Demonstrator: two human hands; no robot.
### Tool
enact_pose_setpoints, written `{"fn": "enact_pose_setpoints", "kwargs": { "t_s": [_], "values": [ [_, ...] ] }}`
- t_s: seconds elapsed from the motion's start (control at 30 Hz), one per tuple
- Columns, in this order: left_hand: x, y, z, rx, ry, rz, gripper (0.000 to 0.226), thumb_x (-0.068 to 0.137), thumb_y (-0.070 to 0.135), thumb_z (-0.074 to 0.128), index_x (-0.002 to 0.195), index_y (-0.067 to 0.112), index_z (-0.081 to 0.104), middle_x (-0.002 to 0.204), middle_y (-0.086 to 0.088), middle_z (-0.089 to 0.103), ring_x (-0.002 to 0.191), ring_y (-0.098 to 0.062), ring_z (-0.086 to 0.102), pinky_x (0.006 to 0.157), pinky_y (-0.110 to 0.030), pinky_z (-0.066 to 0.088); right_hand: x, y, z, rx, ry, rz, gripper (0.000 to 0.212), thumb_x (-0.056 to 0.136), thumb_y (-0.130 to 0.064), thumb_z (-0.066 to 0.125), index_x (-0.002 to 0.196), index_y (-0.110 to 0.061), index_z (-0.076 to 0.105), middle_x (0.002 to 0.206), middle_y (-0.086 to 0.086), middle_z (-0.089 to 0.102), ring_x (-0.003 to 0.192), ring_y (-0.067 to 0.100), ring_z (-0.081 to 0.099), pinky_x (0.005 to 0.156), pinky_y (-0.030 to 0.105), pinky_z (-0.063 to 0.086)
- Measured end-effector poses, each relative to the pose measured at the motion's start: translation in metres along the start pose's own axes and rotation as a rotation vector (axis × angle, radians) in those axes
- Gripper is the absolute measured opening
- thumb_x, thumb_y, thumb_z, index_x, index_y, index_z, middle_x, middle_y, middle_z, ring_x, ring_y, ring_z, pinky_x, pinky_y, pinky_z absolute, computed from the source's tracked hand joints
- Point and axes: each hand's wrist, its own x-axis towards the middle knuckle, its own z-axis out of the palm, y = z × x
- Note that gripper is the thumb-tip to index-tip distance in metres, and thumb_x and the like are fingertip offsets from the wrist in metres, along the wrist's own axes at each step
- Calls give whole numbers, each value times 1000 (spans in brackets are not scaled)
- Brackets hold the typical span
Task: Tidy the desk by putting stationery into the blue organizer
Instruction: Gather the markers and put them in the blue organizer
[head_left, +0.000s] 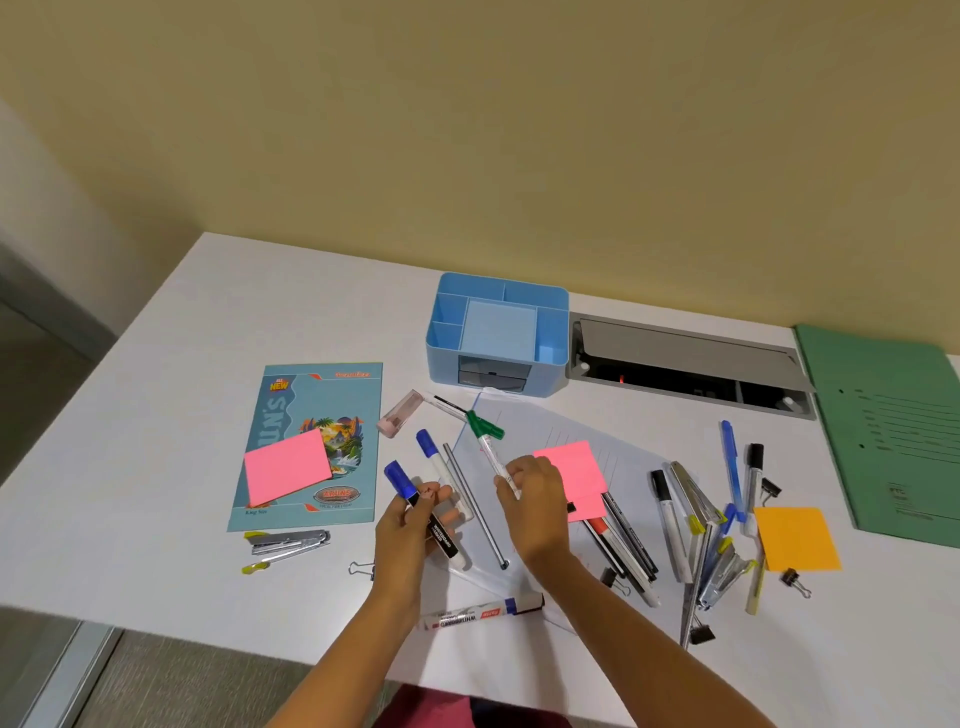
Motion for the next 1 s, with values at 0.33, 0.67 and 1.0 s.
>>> {"fn": "enact_pose_setpoints", "kwargs": {
  "t_s": [0.33, 0.67, 1.0],
  "values": [
    [-5, 1, 4, 28, -97, -49, 24, 91, 28, 59, 112, 20, 67, 97, -3, 76, 87, -18, 73, 66, -25, 57, -59, -32, -13, 380, 94, -165, 7, 81, -8, 72, 86, -6, 69, 79, 4, 65, 75, 19, 57, 68, 29, 47],
    [-2, 6, -8, -37, -5, -64, 23, 91, 22, 58, 108, 9, 69, 99, -11, 74, 83, -23, 72, 66, -31, 57, -46, -42, -6, 294, 7, -150, 12, 91, -17, 61, 97, -18, 72, 92, -4, 69, 84, 7, 52, 73, 11, 37],
    [-1, 3, -30, -108, 47, -135, 29, 94, 20, 56, 116, 1, 63, 101, -16, 73, 81, -28, 73, 67, -33, 58, 1, -39, 28, -96, -128, -114, 24, 91, -32, 60, 106, -14, 64, 100, 2, 65, 92, 13, 57, 84, 27, 54]
  ]
}}
